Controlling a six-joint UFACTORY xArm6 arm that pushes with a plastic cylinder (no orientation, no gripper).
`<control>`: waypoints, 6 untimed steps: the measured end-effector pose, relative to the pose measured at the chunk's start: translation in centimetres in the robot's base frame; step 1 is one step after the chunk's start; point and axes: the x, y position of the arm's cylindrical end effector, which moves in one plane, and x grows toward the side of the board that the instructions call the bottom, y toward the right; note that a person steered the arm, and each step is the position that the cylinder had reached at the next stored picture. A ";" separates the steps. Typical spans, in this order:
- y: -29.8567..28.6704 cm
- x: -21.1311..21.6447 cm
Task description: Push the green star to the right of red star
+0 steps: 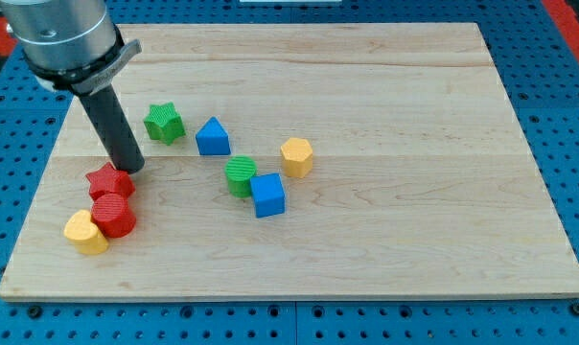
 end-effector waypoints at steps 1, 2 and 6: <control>-1.8 -4.1; 1.1 -7.5; 6.0 -3.7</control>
